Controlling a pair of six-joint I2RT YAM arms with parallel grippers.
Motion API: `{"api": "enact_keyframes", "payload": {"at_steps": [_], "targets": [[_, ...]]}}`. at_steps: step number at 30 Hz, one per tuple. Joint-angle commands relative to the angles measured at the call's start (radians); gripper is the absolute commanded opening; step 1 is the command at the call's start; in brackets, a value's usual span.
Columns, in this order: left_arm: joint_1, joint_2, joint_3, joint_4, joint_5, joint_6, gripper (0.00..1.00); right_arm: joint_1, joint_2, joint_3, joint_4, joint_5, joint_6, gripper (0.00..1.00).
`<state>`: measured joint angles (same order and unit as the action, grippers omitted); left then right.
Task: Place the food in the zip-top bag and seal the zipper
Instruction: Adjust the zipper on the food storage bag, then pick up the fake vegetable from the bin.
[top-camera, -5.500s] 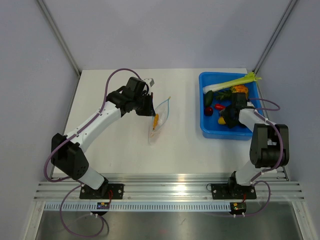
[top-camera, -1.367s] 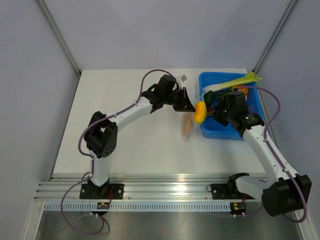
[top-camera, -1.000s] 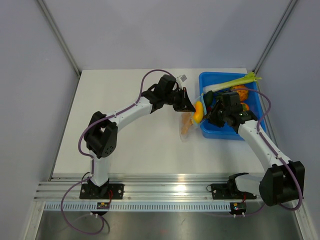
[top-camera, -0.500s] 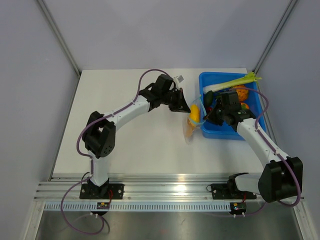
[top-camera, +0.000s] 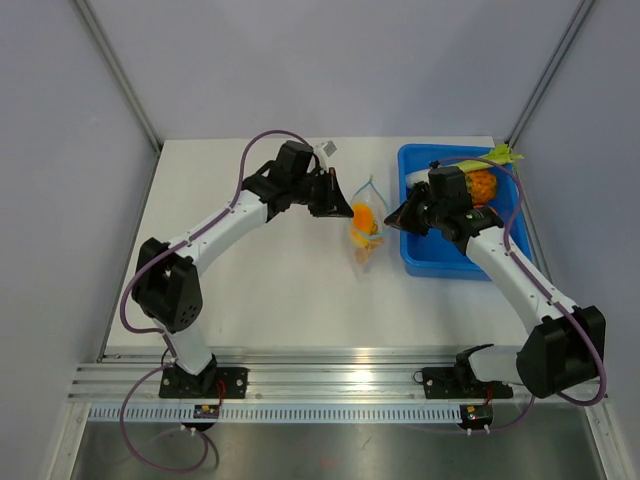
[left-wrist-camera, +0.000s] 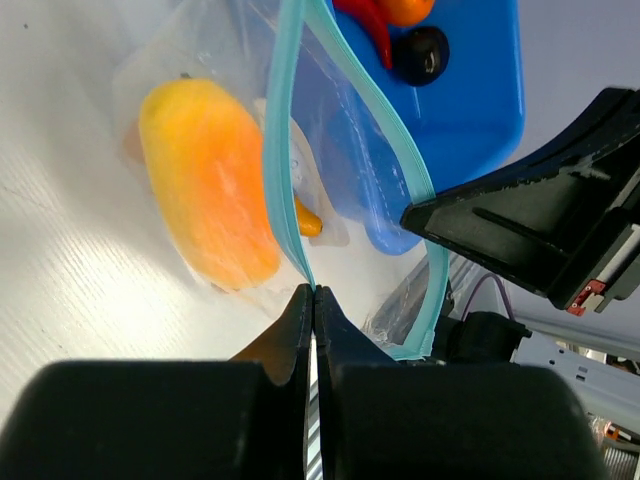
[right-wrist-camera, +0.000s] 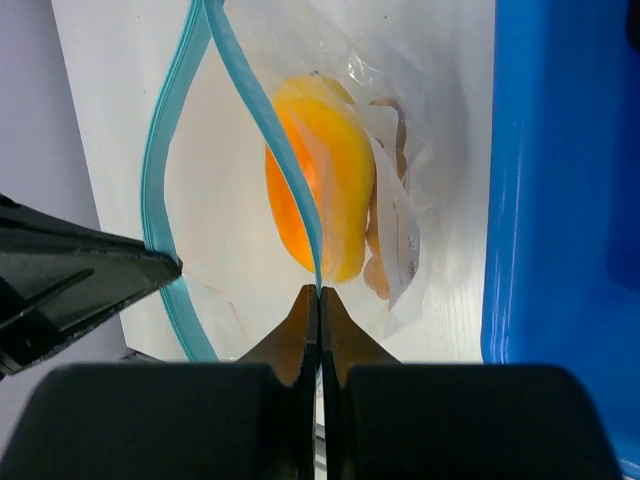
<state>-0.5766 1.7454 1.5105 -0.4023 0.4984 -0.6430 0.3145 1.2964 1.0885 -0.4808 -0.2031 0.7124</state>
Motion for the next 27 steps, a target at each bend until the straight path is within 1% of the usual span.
{"api": "enact_keyframes", "payload": {"at_steps": [1,3,6,7,8,9,10,11,12,15,17,19,20,22,23,24,25,26,27], "targets": [[-0.006,-0.021,0.005,-0.018,-0.020,0.035,0.00,0.009,0.032,0.044,0.016,0.034,-0.008,0.00],[0.000,-0.037,0.004,-0.021,-0.034,0.048,0.00,0.009,0.052,0.033,0.016,0.056,-0.017,0.00],[0.009,-0.043,0.004,-0.021,-0.037,0.051,0.00,0.009,0.076,0.021,0.018,0.047,-0.021,0.00],[0.009,-0.037,0.004,-0.026,-0.043,0.052,0.00,0.009,0.083,0.019,0.019,0.044,-0.021,0.04],[0.009,-0.023,0.007,-0.030,-0.044,0.048,0.00,0.009,0.084,0.021,0.016,0.044,-0.019,0.12],[0.008,-0.014,0.005,-0.036,-0.060,0.040,0.00,0.009,0.077,0.021,0.019,0.057,-0.022,0.35],[0.006,-0.006,0.005,-0.050,-0.066,0.036,0.00,0.008,0.067,0.021,0.030,0.068,-0.027,0.44],[0.004,0.000,0.004,-0.052,-0.064,0.034,0.00,0.009,0.044,0.022,0.028,0.088,-0.030,0.49],[0.004,0.005,-0.009,-0.049,-0.058,0.031,0.00,0.009,0.032,0.031,0.019,0.140,-0.040,0.52],[-0.002,-0.007,-0.030,-0.026,-0.055,0.026,0.00,-0.011,0.024,0.089,-0.047,0.197,-0.091,0.55],[-0.003,-0.012,-0.030,-0.024,-0.057,0.029,0.00,-0.046,0.033,0.117,-0.087,0.197,-0.111,0.56],[-0.003,-0.017,-0.029,-0.029,-0.054,0.031,0.00,-0.103,0.035,0.117,-0.091,0.197,-0.116,0.56],[-0.005,-0.017,-0.029,-0.029,-0.052,0.032,0.00,-0.120,0.038,0.114,-0.097,0.230,-0.120,0.57],[-0.005,-0.021,-0.032,-0.027,-0.054,0.034,0.00,-0.158,0.053,0.108,-0.101,0.277,-0.129,0.62],[-0.005,-0.023,-0.032,-0.026,-0.054,0.036,0.00,-0.173,0.076,0.105,-0.102,0.287,-0.133,0.66],[-0.005,-0.023,-0.032,-0.026,-0.051,0.036,0.00,-0.204,0.090,0.100,-0.104,0.294,-0.133,0.67],[-0.005,-0.024,-0.032,-0.024,-0.047,0.039,0.00,-0.216,0.105,0.100,-0.094,0.291,-0.133,0.69],[-0.005,-0.026,-0.030,-0.026,-0.049,0.040,0.00,-0.224,0.136,0.099,-0.093,0.288,-0.137,0.74],[-0.005,-0.026,-0.030,-0.027,-0.046,0.042,0.00,-0.229,0.151,0.102,-0.093,0.289,-0.139,0.75]]}}
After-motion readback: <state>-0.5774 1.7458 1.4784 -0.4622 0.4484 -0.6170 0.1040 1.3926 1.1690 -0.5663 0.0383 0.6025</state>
